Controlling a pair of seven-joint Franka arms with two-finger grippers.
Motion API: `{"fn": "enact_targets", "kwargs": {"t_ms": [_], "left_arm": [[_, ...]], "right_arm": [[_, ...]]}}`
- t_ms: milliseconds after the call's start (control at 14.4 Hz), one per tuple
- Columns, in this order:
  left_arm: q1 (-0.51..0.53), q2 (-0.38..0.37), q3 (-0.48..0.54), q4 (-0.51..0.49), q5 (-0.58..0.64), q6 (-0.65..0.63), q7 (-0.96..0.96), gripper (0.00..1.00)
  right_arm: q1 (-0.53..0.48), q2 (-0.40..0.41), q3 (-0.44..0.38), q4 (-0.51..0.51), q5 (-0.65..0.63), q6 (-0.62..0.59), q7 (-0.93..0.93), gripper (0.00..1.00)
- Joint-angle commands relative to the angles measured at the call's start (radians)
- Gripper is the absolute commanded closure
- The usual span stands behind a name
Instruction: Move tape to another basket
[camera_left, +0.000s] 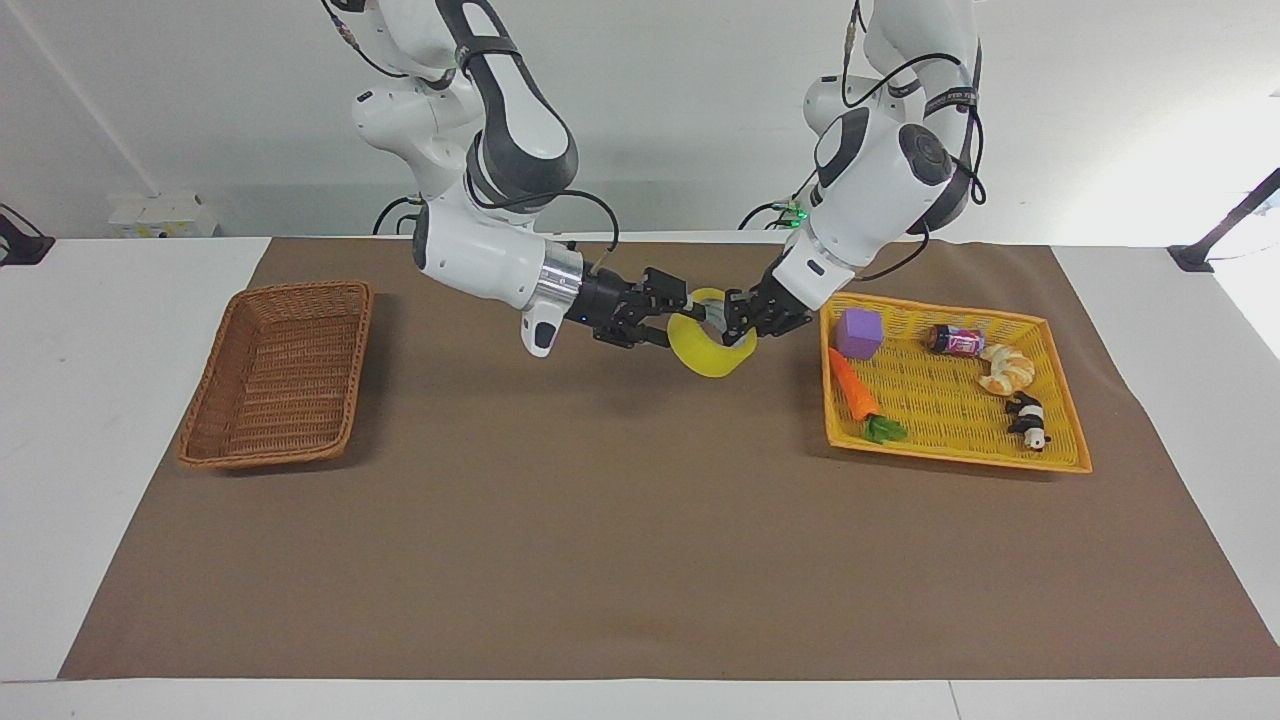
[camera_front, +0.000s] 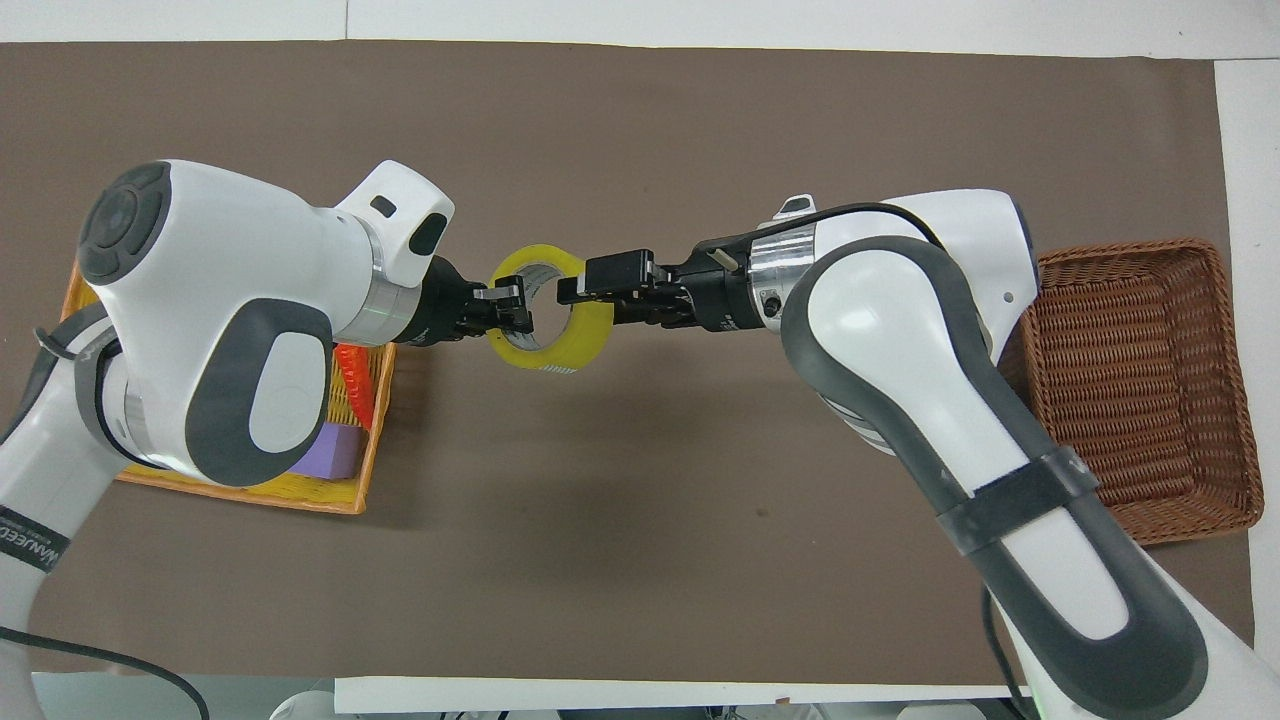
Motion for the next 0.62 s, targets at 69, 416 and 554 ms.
{"fn": "enact_targets", "kwargs": {"t_ms": [69, 416, 554], "left_arm": [[-0.001, -0.001, 0.002, 0.007, -0.014, 0.008, -0.002, 0.97], [-0.002, 0.001, 0.003, 0.007, -0.014, 0.010, -0.003, 0.97], [-0.004, 0.001, 0.002, 0.009, -0.014, 0.010, -0.003, 0.97]], "right_arm": [[0.005, -0.020, -0.004, -0.022, 0.018, -0.005, -0.023, 0.21], [0.003, -0.020, -0.004, -0.022, 0.016, -0.011, -0.023, 0.61], [0.003, -0.022, -0.004, -0.023, 0.015, -0.014, -0.023, 0.85]]}}
